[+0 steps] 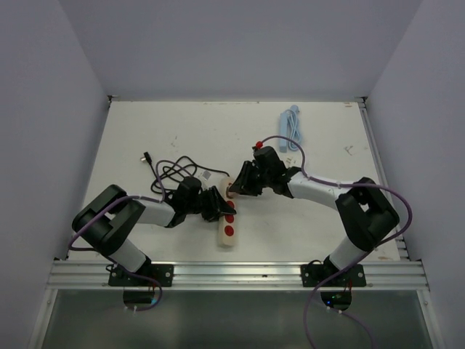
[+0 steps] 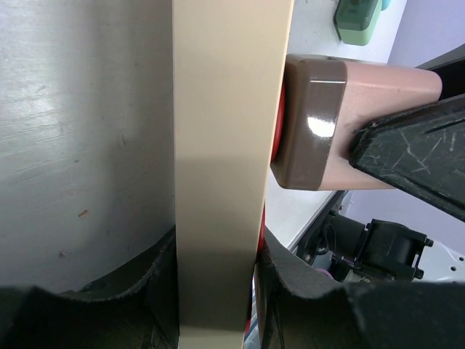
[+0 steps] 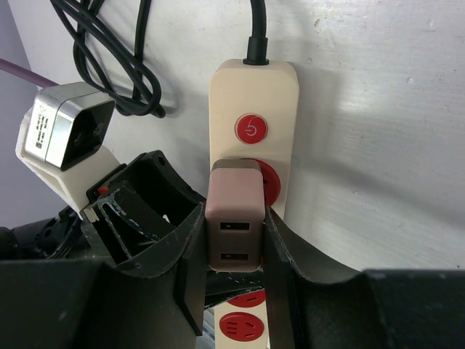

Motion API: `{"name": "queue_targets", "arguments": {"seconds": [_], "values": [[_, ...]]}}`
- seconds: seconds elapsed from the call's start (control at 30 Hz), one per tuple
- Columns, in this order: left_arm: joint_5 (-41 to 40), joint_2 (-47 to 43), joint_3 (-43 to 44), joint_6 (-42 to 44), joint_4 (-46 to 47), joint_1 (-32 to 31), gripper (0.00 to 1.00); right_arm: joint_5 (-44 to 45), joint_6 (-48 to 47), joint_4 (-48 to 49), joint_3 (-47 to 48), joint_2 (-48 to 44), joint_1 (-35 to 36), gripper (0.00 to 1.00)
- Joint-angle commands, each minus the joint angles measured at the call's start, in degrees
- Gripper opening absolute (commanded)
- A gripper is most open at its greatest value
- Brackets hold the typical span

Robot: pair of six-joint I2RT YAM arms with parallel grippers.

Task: Pull the plug off the socket

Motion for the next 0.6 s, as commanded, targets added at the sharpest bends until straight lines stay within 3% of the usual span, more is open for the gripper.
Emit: {"name": "queue_targets", "arguments": {"seconds": [0.0,0.57], "values": [[-16.1,3.3,-5.0,-5.6,-21.3,3.3,0.00,-0.7,1.0,0.6,1.1,-9.7,-2.2,0.00],[-20.4,1.5,-4.7,-8.0,-25.3,3.3,0.00,1.4,2.7,1.2,-0.2,-14.5,-3.0,0.00]]}}
